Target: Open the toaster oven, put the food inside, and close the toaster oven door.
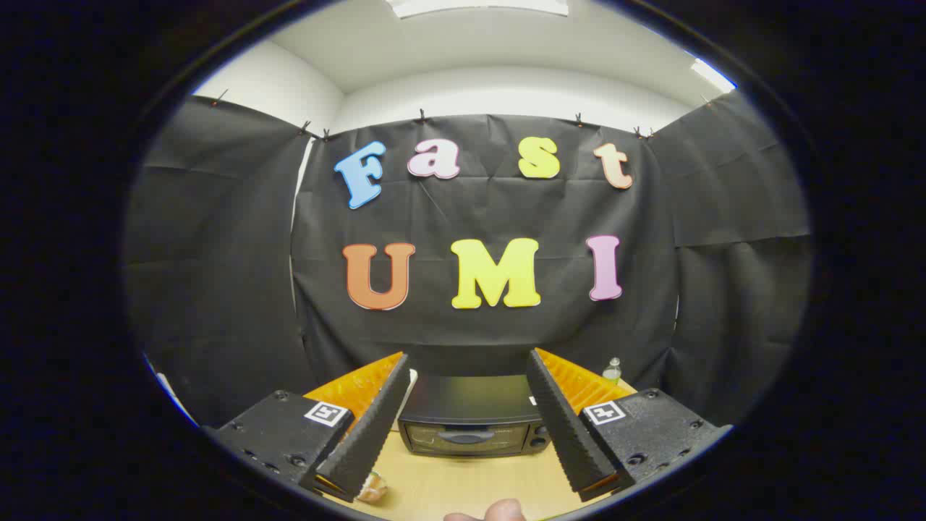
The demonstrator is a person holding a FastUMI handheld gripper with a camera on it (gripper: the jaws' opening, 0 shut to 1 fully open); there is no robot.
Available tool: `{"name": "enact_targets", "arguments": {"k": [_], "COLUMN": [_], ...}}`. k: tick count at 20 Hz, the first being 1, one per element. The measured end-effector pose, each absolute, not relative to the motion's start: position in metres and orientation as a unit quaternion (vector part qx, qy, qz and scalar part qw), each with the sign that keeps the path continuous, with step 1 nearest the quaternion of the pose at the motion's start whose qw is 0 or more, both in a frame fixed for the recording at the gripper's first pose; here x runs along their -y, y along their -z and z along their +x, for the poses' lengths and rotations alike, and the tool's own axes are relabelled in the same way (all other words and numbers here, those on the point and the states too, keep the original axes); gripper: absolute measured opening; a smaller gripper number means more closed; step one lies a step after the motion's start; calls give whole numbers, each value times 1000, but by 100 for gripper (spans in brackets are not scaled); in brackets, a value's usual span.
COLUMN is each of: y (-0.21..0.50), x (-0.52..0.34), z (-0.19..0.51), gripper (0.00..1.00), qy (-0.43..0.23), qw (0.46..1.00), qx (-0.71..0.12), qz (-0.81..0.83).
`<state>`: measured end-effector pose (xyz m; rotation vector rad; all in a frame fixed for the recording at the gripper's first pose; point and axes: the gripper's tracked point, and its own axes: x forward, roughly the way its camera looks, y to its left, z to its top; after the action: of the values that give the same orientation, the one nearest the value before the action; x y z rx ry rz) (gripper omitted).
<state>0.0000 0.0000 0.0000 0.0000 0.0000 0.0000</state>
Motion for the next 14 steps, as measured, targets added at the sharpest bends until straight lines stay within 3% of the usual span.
{"name": "enact_targets", "arguments": {"k": [14], "y": [10], "x": [-4], "z": [8], "gripper": [100], "qy": [0], "qw": [1000], "qx": [-13], "qz": [5]}}
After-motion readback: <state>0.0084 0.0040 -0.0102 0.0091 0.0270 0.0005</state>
